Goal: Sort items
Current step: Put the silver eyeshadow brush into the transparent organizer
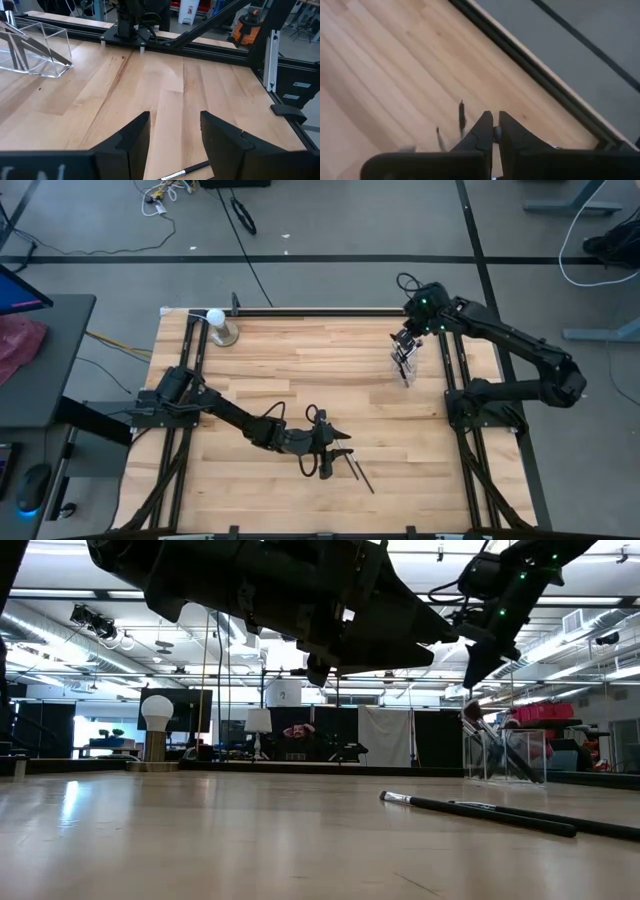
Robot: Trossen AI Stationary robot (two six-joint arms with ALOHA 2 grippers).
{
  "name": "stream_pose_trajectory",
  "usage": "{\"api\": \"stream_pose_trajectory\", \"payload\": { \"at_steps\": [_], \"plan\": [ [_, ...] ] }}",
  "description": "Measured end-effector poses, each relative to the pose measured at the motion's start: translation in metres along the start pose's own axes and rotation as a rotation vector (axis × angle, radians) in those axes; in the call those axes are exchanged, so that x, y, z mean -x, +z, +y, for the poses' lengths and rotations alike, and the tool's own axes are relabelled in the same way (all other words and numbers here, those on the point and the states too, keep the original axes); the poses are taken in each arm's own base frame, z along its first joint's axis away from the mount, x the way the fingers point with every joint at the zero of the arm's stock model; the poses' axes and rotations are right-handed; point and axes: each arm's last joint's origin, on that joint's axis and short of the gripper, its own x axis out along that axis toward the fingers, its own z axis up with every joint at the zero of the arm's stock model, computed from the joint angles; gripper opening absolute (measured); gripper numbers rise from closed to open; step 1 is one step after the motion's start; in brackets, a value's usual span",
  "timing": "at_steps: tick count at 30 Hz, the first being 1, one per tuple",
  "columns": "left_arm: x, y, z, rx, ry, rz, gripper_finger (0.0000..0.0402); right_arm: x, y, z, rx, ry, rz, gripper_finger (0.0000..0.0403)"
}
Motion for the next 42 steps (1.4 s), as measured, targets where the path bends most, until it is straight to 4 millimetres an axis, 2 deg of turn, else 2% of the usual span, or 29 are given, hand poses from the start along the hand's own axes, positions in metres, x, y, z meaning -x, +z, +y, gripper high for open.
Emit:
{"api": "stream_pose_trajectory", "payload": {
  "at_steps": [5, 10, 18, 22, 28, 31, 34, 38, 42],
  "plan": [
    [0.0, 0.0, 0.0, 0.0, 0.0, 0.0, 0.0177, -0.003, -0.003, -0.003, -0.047, 0.024, 0.029, 0.0011],
    [0.0, 0.0, 0.0, 0.001, 0.0, 0.0, 0.0177, -0.014, -0.013, -0.009, -0.101, 0.112, 0.047, 0.0017],
    [0.0, 0.0, 0.0, 0.001, 0.0, 0.0, 0.0177, -0.025, -0.027, -0.025, -0.185, 0.084, 0.084, 0.003],
    [0.0, 0.0, 0.0, 0.001, 0.0, 0.0, 0.0177, -0.025, -0.027, -0.031, -0.197, 0.067, 0.077, 0.0065],
    [0.0, 0.0, 0.0, 0.005, 0.0, 0.0, 0.0177, -0.021, -0.025, -0.038, -0.192, 0.027, 0.025, 0.0156],
    [0.0, 0.0, 0.0, 0.007, 0.0, 0.0, 0.0177, -0.014, -0.024, -0.039, -0.178, -0.015, 0.003, 0.0201],
    [0.0, 0.0, 0.0, 0.007, 0.0, 0.0, 0.0177, 0.002, -0.019, -0.041, -0.17, -0.073, -0.056, 0.023],
    [0.0, 0.0, 0.0, 0.007, 0.0, 0.0, 0.0177, 0.029, -0.016, -0.041, -0.166, -0.15, -0.153, 0.0245],
    [0.0, 0.0, 0.0, 0.007, 0.0, 0.0, 0.0177, 0.056, -0.017, -0.032, -0.127, -0.162, -0.264, 0.0247]
  ]
}}
